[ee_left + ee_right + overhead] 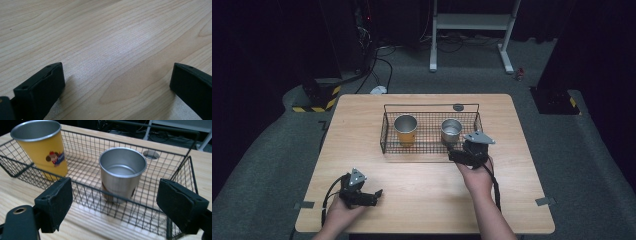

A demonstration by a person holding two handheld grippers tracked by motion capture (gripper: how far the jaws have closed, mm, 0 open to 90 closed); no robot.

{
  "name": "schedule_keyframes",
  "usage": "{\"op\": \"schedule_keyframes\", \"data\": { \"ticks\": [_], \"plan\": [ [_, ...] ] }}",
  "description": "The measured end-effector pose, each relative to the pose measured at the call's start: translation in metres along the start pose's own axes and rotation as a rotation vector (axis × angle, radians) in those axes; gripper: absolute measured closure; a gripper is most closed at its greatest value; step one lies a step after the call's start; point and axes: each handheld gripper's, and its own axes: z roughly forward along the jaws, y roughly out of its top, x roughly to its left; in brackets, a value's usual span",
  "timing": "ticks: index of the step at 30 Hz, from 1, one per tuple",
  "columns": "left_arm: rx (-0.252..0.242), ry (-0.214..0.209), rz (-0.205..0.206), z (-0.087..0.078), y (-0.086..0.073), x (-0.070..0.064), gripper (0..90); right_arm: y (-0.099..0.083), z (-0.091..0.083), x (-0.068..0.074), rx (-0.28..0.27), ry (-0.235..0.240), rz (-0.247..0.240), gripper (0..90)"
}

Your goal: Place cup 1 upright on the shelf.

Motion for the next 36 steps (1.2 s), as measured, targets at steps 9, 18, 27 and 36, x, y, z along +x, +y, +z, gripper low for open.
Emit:
{"op": "schedule_keyframes", "data": {
  "ticks": [9, 18, 27, 36],
  "plan": [
    [-0.001, 0.001, -0.001, 0.0, 0.0, 0.0, 0.3, -0.017, -0.013, -0.01, 0.001, -0.01, 0.008, 13.7],
    [0.0, 0.001, 0.0, 0.0, 0.0, 0.0, 0.4, -0.049, -0.024, -0.024, 0.043, -0.036, 0.0, 13.5],
    [0.0, -0.001, 0.0, 0.0, 0.0, 0.0, 0.4, -0.096, -0.04, -0.053, 0.121, -0.075, 0.034, 11.8],
    [-0.004, -0.001, -0.004, 0.0, 0.0, 0.0, 0.3, -0.128, -0.053, -0.073, 0.255, -0.09, 0.064, 12.1]
  ]
}}
